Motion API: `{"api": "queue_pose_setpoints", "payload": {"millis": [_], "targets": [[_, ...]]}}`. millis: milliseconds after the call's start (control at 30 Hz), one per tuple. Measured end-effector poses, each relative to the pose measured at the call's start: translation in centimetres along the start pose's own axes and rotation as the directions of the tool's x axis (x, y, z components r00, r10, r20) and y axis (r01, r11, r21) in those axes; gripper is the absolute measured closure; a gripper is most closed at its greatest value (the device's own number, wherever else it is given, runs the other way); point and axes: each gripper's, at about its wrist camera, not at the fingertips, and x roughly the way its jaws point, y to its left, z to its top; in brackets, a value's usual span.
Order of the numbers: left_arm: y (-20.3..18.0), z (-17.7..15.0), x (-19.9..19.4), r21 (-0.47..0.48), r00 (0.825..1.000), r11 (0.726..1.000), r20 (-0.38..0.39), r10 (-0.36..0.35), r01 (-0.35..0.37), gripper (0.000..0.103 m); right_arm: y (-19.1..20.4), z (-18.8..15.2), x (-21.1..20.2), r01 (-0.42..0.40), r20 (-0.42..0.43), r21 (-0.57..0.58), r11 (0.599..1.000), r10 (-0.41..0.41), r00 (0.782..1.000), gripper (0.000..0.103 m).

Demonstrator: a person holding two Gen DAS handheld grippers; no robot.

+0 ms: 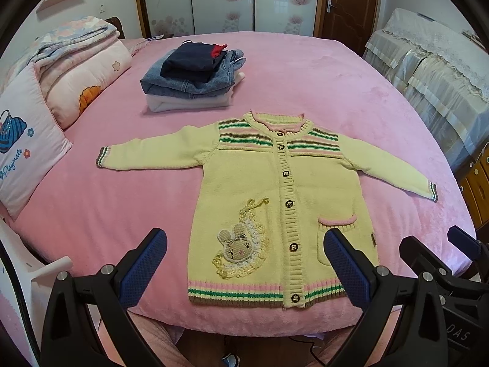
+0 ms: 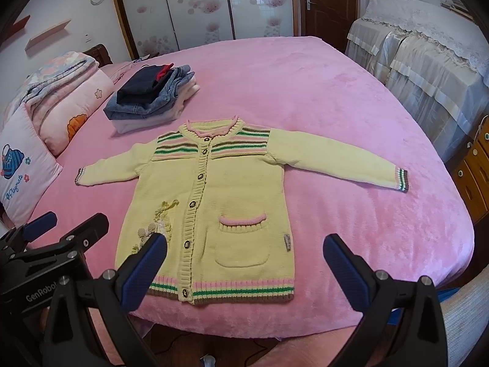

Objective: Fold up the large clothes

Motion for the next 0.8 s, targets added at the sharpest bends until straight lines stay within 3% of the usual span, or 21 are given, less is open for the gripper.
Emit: {"api": "queue_pose_setpoints", "payload": {"millis": [800], "targets": [[0.14,0.35,-0.19,-0.011,1.0,1.0,-0.012,-0.009,0.008,0.002,-0.19,0.1,-0.48,-0.002,-0.008,0.002,1.0,0.002,1.0,0.001]]}}
